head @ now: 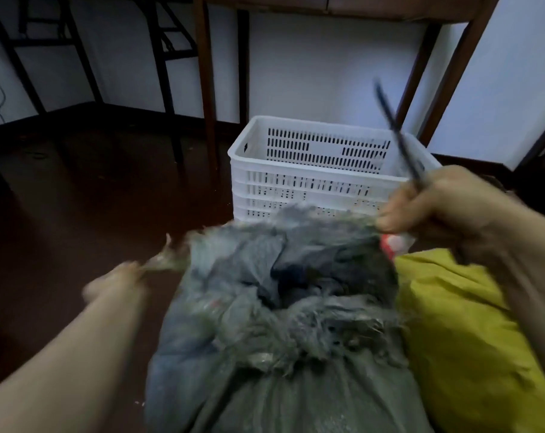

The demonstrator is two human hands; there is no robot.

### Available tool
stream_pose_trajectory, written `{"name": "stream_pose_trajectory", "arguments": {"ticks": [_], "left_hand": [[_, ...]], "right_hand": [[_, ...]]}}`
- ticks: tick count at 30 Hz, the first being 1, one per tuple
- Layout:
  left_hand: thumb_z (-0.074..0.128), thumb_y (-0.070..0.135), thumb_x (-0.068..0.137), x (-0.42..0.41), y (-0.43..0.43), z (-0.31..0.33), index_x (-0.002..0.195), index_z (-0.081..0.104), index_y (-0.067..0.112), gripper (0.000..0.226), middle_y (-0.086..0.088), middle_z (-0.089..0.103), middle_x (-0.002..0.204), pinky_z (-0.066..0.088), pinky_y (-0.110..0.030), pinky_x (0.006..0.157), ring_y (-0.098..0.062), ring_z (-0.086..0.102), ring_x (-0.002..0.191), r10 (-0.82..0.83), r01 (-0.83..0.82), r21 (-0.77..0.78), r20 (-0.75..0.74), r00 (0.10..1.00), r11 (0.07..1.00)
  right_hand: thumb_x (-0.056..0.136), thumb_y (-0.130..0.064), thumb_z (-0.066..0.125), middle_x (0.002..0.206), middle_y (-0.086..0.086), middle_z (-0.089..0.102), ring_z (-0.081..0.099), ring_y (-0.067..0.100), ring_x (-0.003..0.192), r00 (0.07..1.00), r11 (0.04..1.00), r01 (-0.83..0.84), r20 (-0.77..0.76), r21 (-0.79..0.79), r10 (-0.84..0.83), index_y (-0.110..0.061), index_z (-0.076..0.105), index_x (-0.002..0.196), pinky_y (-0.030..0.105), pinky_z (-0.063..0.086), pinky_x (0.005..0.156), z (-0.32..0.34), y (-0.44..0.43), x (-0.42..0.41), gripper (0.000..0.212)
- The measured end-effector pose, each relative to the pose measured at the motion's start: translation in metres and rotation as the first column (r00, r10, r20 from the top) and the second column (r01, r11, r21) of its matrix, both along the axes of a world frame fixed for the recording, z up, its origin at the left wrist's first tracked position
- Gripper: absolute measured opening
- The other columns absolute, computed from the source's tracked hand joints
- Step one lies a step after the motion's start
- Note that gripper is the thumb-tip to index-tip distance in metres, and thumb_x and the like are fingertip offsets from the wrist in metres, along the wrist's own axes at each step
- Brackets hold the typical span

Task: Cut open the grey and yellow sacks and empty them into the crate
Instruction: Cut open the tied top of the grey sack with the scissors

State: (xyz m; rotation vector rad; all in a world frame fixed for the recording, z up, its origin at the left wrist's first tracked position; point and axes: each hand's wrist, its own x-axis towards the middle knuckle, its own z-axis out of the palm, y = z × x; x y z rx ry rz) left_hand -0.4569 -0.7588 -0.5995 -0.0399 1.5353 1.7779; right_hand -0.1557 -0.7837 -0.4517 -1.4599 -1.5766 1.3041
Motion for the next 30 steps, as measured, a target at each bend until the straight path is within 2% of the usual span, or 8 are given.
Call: {"name": "stream_pose_trajectory", "arguments": {"ticks": [3, 6, 13, 18, 23, 26, 28, 30], "left_hand": [[0.054, 0.020, 0.095, -0.026, -0.002, 0.000, 0.111, 0.053, 0.009, 0.020, -0.013, 0.064, 0.105, 0.055, -0.024, 0.065, -0.020, 0.067, 0.087, -0.082, 0.081, 0.023, 0.044, 0.996, 0.996], [0.053, 0.014, 0.095, -0.012, 0.000, 0.034, 0.095, 0.059, 0.010, 0.008, -0.007, 0.063, 0.088, 0.054, -0.028, 0.045, -0.016, 0.069, 0.062, -0.199, 0.179, 0.187, 0.094, 0.975, 0.966], [0.036, 0.061, 0.089, 0.021, -0.004, 0.085, 0.114, 0.057, -0.009, 0.078, -0.028, 0.064, 0.106, 0.054, -0.052, 0.083, -0.039, 0.064, 0.101, -0.600, 0.525, 0.346, 0.158, 0.785, 0.778], [0.052, 0.045, 0.085, 0.036, -0.004, 0.095, 0.113, 0.055, -0.006, 0.057, -0.016, 0.059, 0.091, 0.056, -0.034, 0.055, -0.025, 0.065, 0.064, -0.648, 0.607, 0.294, 0.064, 0.759, 0.739], [0.047, 0.023, 0.081, 0.025, -0.004, 0.089, 0.098, 0.058, 0.001, 0.030, -0.012, 0.055, 0.088, 0.051, -0.023, 0.057, -0.019, 0.052, 0.075, -0.574, 0.573, 0.213, -0.060, 0.816, 0.792], [0.063, 0.040, 0.081, 0.019, -0.003, 0.069, 0.086, 0.066, 0.017, 0.024, -0.011, 0.062, 0.092, 0.046, -0.033, 0.066, -0.021, 0.053, 0.075, -0.798, 0.679, -0.449, -0.481, 0.364, 0.581], [0.075, 0.061, 0.064, 0.023, -0.006, 0.052, 0.106, 0.066, 0.024, 0.057, -0.007, 0.062, 0.118, 0.044, -0.032, 0.080, -0.023, 0.057, 0.096, -0.946, 0.484, -0.854, -0.293, -0.140, 0.193], [0.077, 0.068, 0.051, 0.031, -0.012, 0.041, 0.120, 0.060, 0.018, 0.086, -0.003, 0.059, 0.128, 0.047, -0.031, 0.088, -0.021, 0.059, 0.107, -0.930, 0.250, -0.954, 0.067, -0.362, -0.166]], "right_hand": [[0.054, -0.005, 0.082, 0.036, 0.002, 0.048, 0.028, 0.008, 0.027, 0.989, 0.993, 0.118, 0.095, 0.007, -0.118, -0.001, 0.067, 0.066, 0.012, 0.021, 0.033, -0.013, 0.008, 0.017, 0.020], [0.081, -0.006, 0.070, 0.030, -0.003, 0.039, 0.027, 0.007, 0.022, 0.962, 0.973, 0.228, 0.151, 0.020, -0.229, -0.004, 0.061, 0.075, 0.012, 0.021, 0.029, -0.037, 0.028, 0.004, 0.012], [0.084, -0.030, 0.064, 0.079, 0.005, 0.053, 0.049, 0.024, 0.069, 0.593, 0.902, 0.092, 0.705, 0.422, -0.390, -0.010, 0.054, 0.093, 0.029, 0.034, 0.052, -0.041, 0.034, -0.016, 0.024], [0.068, -0.042, 0.077, 0.057, -0.004, 0.057, 0.045, 0.000, 0.035, 0.998, 0.998, 0.004, 0.064, 0.068, -0.008, -0.009, 0.057, 0.089, 0.014, 0.037, 0.034, -0.038, 0.015, -0.063, 0.045], [0.049, -0.059, 0.080, 0.054, -0.004, 0.040, 0.034, 0.007, 0.040, 0.963, 0.968, -0.040, 0.247, -0.249, 0.104, -0.008, 0.049, 0.117, 0.011, 0.026, 0.029, -0.089, 0.021, -0.069, 0.090], [0.057, -0.047, 0.086, 0.067, -0.002, 0.040, 0.043, 0.008, 0.044, 0.960, 0.953, 0.063, 0.280, -0.295, 0.023, -0.013, 0.041, 0.095, 0.014, 0.030, 0.035, -0.113, 0.030, -0.054, 0.069], [0.056, -0.038, 0.089, 0.084, 0.000, 0.052, 0.054, 0.014, 0.063, 0.970, 0.946, 0.102, 0.242, -0.307, -0.026, -0.013, 0.038, 0.105, 0.024, 0.039, 0.049, -0.121, 0.034, -0.049, 0.076], [0.056, -0.036, 0.090, 0.086, 0.000, 0.052, 0.052, 0.015, 0.067, 0.968, 0.947, 0.122, 0.246, -0.297, -0.048, -0.010, 0.039, 0.123, 0.025, 0.038, 0.050, -0.124, 0.035, -0.047, 0.088]]}}
